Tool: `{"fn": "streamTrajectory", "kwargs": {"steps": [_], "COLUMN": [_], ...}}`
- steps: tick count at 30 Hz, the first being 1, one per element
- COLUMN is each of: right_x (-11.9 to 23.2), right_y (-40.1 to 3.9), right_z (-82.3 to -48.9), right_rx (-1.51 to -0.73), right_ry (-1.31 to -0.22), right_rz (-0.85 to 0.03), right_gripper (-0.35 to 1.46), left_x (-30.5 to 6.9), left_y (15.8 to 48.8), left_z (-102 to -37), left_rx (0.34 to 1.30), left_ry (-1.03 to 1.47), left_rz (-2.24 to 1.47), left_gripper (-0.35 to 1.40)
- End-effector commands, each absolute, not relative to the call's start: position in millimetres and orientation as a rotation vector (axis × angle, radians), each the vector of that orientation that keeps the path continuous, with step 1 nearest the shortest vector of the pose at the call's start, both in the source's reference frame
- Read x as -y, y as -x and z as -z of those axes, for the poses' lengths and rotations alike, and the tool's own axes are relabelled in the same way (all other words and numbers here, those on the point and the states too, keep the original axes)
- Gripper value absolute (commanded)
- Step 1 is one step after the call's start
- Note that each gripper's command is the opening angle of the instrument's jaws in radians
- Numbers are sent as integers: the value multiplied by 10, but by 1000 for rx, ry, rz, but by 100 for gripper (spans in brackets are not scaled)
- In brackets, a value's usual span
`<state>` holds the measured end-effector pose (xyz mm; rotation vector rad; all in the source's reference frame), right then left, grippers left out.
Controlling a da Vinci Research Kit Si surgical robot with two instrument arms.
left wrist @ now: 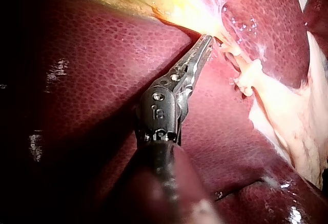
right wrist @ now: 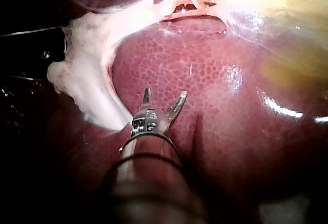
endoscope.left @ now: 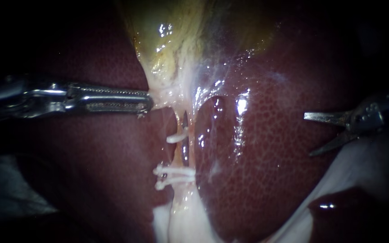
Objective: Go to the cutting position left tube
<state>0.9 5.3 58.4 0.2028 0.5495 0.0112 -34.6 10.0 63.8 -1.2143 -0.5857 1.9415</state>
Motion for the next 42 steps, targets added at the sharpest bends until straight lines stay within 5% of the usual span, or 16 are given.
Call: {"fn": "streamTrajectory", "kwargs": {"steps": [1,15,29,42], "right_x": [-53,-53,-18,-4], "right_y": [-9,-14,-111,-189], "right_z": [-584,-583,-558,-591], "right_rx": [-551,-567,-885,-959], "right_ry": [-204,-237,-451,-547], "right_rz": [-11,-5,-88,-171], "right_gripper": [142,142,142,142], "left_x": [-100,-112,-110,-108], "left_y": [345,290,291,297], "left_z": [-636,-566,-562,-557], "left_rx": [586,569,565,557], "left_ry": [1215,1227,1229,1229], "left_rz": [-1941,-1898,-1902,-1905], "left_gripper": [-35,-35,-35,-35]}}
